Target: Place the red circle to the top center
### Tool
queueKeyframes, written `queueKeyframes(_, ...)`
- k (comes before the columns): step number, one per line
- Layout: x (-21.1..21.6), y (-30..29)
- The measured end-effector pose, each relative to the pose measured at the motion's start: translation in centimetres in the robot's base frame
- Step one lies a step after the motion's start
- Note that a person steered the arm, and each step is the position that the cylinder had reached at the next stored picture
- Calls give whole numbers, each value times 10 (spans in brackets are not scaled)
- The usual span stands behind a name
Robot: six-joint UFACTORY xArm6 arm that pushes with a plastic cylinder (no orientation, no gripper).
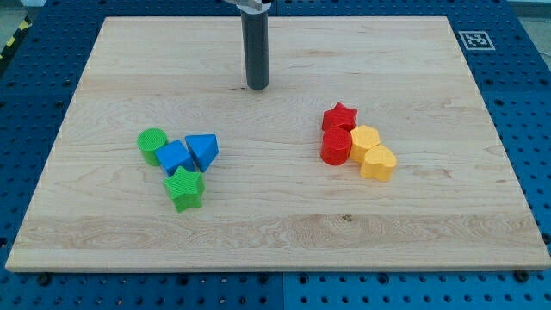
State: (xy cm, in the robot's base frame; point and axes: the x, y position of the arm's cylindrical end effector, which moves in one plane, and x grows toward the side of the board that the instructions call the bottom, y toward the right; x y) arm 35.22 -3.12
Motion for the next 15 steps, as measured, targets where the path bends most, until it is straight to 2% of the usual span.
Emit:
queueKeyframes(2, 1, -5)
queueKeyframes(6, 41, -3)
queueKeyframes(12, 33, -4)
queueKeyframes(13, 18, 5)
queueKeyframes(14, 11, 43)
queueKeyframes(15, 11, 112)
